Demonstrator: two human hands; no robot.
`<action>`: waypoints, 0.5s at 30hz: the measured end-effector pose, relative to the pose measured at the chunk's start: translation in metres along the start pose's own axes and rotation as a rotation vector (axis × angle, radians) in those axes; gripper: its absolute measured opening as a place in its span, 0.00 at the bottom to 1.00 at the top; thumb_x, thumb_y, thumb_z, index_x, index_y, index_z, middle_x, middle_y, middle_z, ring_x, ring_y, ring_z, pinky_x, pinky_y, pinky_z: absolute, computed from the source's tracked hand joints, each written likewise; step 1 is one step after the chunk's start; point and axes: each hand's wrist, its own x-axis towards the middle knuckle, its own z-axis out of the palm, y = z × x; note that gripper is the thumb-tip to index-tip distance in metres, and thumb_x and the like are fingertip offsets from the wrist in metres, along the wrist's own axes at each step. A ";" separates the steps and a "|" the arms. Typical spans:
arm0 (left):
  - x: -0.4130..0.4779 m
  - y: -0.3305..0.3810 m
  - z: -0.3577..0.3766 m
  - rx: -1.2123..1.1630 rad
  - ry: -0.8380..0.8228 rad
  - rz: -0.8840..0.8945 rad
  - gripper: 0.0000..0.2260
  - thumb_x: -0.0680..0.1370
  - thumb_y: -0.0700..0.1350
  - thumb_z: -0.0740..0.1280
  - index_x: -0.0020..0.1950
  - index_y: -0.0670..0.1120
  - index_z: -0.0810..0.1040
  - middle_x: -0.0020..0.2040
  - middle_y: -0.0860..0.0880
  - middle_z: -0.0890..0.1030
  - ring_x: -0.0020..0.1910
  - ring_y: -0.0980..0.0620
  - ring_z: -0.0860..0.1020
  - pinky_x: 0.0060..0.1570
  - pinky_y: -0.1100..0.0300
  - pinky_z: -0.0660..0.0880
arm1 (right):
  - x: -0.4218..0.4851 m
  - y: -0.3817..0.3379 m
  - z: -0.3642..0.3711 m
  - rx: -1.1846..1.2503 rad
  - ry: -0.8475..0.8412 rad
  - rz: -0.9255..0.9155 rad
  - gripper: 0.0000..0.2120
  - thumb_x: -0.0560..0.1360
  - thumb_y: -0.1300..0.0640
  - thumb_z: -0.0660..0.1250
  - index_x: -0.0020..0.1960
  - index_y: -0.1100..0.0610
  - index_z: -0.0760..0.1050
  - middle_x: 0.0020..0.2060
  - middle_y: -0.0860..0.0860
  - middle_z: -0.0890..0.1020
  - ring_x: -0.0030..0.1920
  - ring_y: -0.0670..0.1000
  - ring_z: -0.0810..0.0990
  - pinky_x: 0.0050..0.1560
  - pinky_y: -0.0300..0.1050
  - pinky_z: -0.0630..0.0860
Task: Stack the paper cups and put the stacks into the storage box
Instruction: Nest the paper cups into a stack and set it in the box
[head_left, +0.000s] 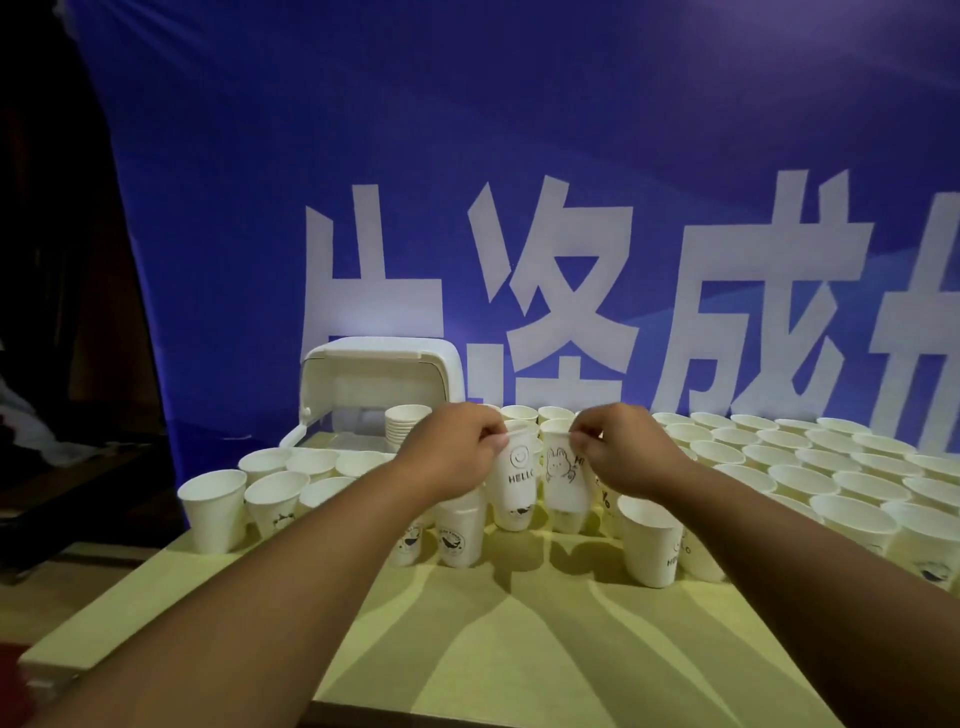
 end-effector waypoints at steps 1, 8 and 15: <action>0.004 -0.003 -0.007 -0.004 0.028 -0.011 0.06 0.81 0.50 0.67 0.48 0.54 0.83 0.45 0.56 0.82 0.45 0.52 0.79 0.47 0.53 0.78 | 0.006 -0.002 0.000 0.032 0.028 -0.003 0.08 0.80 0.54 0.64 0.45 0.47 0.80 0.40 0.41 0.80 0.40 0.42 0.78 0.34 0.34 0.71; 0.032 -0.042 -0.047 0.026 0.198 -0.063 0.06 0.81 0.49 0.67 0.46 0.52 0.82 0.44 0.55 0.83 0.42 0.53 0.79 0.39 0.57 0.75 | 0.059 -0.025 0.019 0.175 0.163 0.006 0.05 0.80 0.52 0.65 0.46 0.47 0.76 0.40 0.42 0.77 0.41 0.44 0.77 0.34 0.35 0.71; 0.058 -0.092 -0.053 0.063 0.274 -0.172 0.07 0.82 0.48 0.66 0.45 0.55 0.80 0.44 0.55 0.81 0.42 0.54 0.78 0.38 0.59 0.71 | 0.105 -0.050 0.058 0.296 0.246 0.028 0.03 0.79 0.53 0.66 0.46 0.48 0.76 0.44 0.44 0.78 0.45 0.47 0.76 0.34 0.32 0.69</action>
